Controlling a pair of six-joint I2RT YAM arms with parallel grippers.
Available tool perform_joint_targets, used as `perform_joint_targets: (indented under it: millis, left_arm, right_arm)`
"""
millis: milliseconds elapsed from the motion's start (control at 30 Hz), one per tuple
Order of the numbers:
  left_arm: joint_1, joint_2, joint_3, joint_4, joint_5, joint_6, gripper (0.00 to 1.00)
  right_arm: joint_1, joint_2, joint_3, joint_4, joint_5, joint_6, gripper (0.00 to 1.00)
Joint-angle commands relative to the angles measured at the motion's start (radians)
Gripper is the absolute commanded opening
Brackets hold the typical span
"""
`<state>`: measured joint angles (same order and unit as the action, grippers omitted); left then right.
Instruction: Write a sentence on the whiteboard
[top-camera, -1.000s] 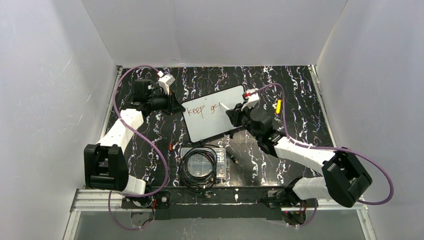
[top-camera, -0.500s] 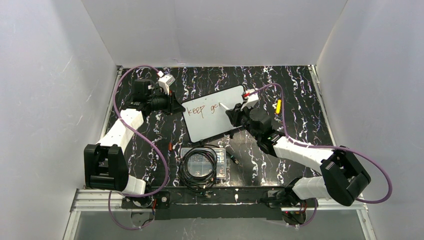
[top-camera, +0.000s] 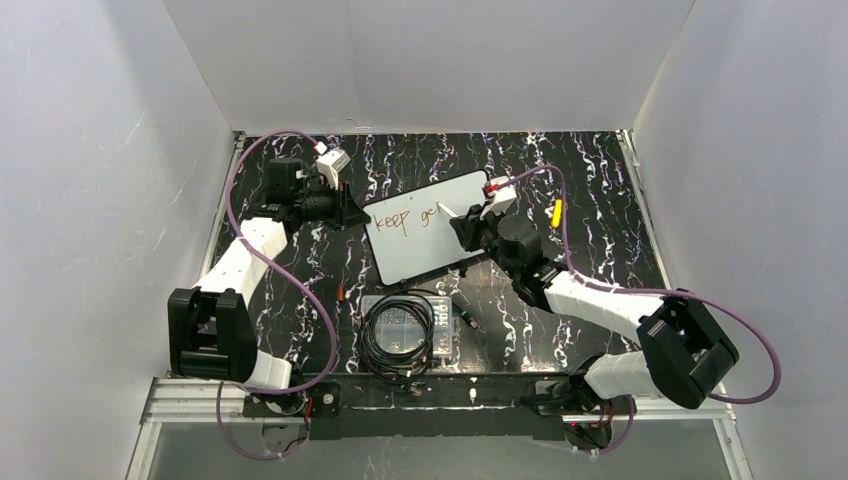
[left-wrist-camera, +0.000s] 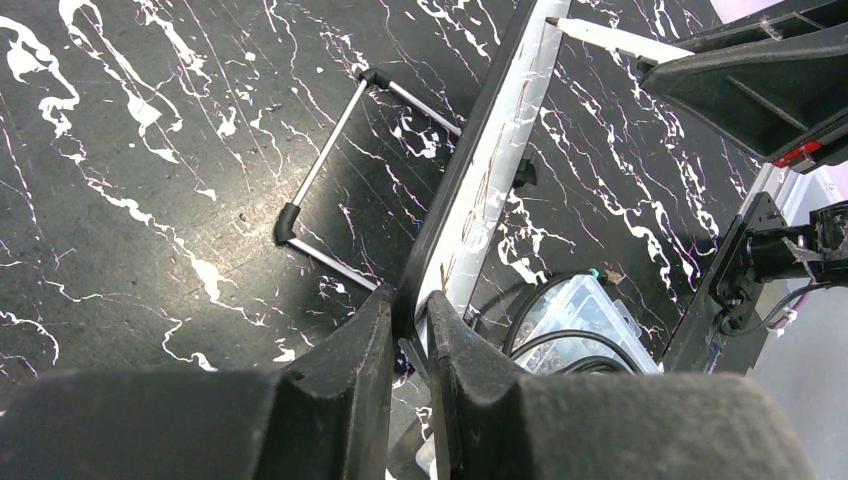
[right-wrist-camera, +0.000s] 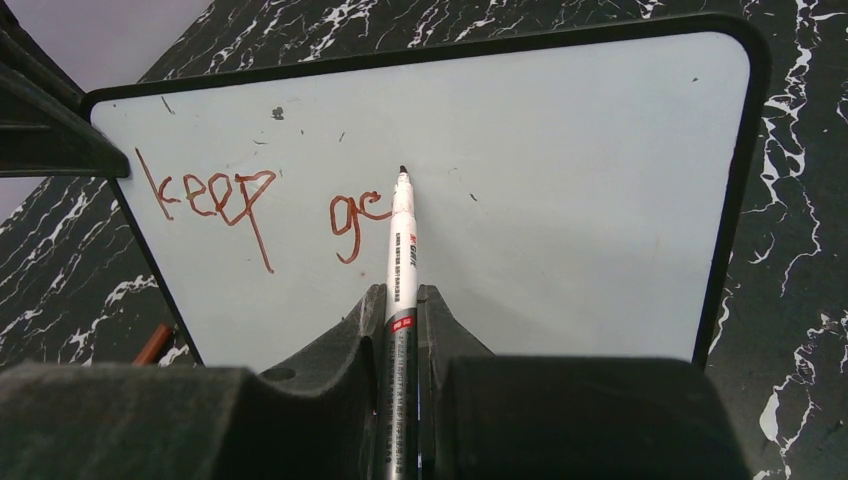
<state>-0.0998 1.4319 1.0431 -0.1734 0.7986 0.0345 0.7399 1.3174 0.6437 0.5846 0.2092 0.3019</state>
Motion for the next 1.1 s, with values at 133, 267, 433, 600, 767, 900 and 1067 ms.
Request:
perform_joint_targets:
  millis: [133,267,433,600,767,900,1067]
  left_arm:
    - [0.006,-0.032,0.034,-0.005,0.004,0.022,0.00]
    - [0.006,-0.032,0.035,-0.008,0.003,0.025,0.00]
    - [0.006,-0.031,0.040,-0.015,-0.025,0.022,0.00]
    - [0.006,-0.030,0.041,-0.018,-0.025,0.023,0.00]
    - [0.006,-0.031,0.039,-0.017,-0.023,0.024,0.00]
    - [0.006,-0.031,0.039,-0.018,-0.022,0.025,0.00]
    - [0.006,-0.031,0.039,-0.015,-0.016,0.024,0.00]
  right_arm:
    - [-0.004,0.028,0.042,0.065,0.036,-0.013,0.01]
    - [-0.004,0.005,0.029,0.070,0.034,-0.013,0.01]
    - [-0.003,-0.069,-0.004,0.055,0.012,-0.009,0.01]
    - [-0.004,-0.093,-0.027,0.025,0.050,-0.014,0.01]
    - [-0.004,-0.069,-0.030,0.017,0.052,-0.013,0.01]
    - [-0.004,-0.053,-0.033,0.020,0.055,-0.012,0.01]
    - [-0.004,-0.035,-0.028,0.022,0.055,-0.014,0.01]
